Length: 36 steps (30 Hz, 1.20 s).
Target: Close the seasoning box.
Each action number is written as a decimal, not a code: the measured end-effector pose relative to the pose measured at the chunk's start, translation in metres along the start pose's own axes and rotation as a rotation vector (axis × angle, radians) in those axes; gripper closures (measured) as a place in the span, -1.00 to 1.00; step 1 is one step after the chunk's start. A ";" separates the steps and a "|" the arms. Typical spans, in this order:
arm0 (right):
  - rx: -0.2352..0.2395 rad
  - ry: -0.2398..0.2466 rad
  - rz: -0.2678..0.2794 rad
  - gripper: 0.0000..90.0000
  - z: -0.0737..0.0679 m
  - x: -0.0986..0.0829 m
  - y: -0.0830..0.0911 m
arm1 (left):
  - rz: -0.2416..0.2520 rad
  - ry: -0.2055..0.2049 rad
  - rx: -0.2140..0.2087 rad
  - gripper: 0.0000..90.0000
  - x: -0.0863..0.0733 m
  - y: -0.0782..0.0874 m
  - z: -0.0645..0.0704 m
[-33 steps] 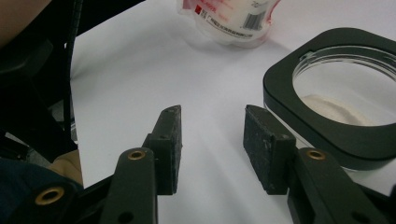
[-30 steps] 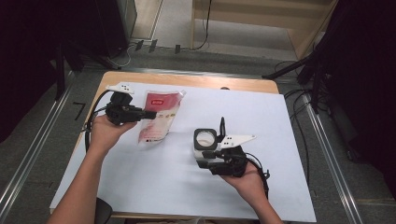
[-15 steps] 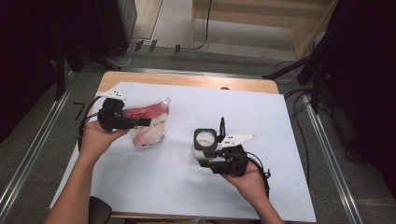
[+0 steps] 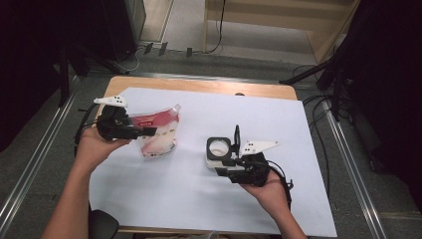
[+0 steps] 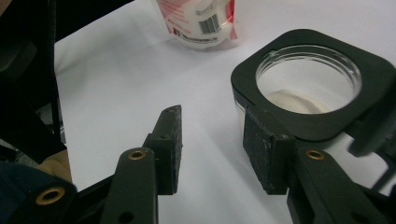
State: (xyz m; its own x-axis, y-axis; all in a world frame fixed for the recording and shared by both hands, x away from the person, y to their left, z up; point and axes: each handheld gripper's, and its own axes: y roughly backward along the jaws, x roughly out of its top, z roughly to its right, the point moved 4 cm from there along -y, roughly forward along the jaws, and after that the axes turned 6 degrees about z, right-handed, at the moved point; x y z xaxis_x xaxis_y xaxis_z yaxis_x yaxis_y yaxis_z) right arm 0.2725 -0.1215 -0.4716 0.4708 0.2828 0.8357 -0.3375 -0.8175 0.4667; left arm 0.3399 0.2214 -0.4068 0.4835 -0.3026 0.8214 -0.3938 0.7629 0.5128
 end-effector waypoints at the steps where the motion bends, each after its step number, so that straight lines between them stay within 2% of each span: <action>1: -0.002 0.000 -0.002 0.29 0.001 0.000 0.002 | 0.004 0.000 -0.003 0.19 0.000 0.001 0.001; 5: -0.004 -0.011 0.004 0.35 0.004 0.002 0.009 | 0.002 0.005 0.011 0.16 -0.002 0.007 0.000; 10: -0.010 -0.015 0.010 0.46 0.009 0.003 0.017 | -0.024 -0.008 0.010 0.14 -0.008 0.013 0.000; 14: -0.029 -0.008 0.000 0.55 0.013 0.003 0.023 | -0.020 -0.022 0.007 0.14 -0.013 0.019 0.001; 21: -0.030 -0.010 0.009 0.66 0.018 0.004 0.032 | -0.003 0.020 0.028 0.12 -0.023 0.037 -0.007; 28: -0.045 -0.005 -0.006 0.99 0.024 0.003 0.040 | 0.013 0.056 0.068 0.12 -0.035 0.051 -0.021; 31: -0.055 -0.024 -0.018 1.00 0.028 0.002 0.042 | 0.014 0.063 0.083 0.13 -0.040 0.052 -0.027; 33: -0.061 -0.034 -0.014 1.00 0.031 0.002 0.043 | 0.018 0.087 0.077 0.13 -0.042 0.053 -0.029; 36: -0.075 -0.036 0.001 1.00 0.036 0.004 0.043 | 0.023 0.074 0.084 0.14 -0.044 0.053 -0.033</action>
State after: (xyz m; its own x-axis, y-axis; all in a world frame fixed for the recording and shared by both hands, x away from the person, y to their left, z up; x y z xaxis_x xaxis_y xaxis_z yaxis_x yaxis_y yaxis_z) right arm 0.2892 -0.1735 -0.4581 0.4988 0.2626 0.8260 -0.3979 -0.7773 0.4873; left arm 0.3236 0.2939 -0.4244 0.5284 -0.2400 0.8143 -0.4680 0.7179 0.5153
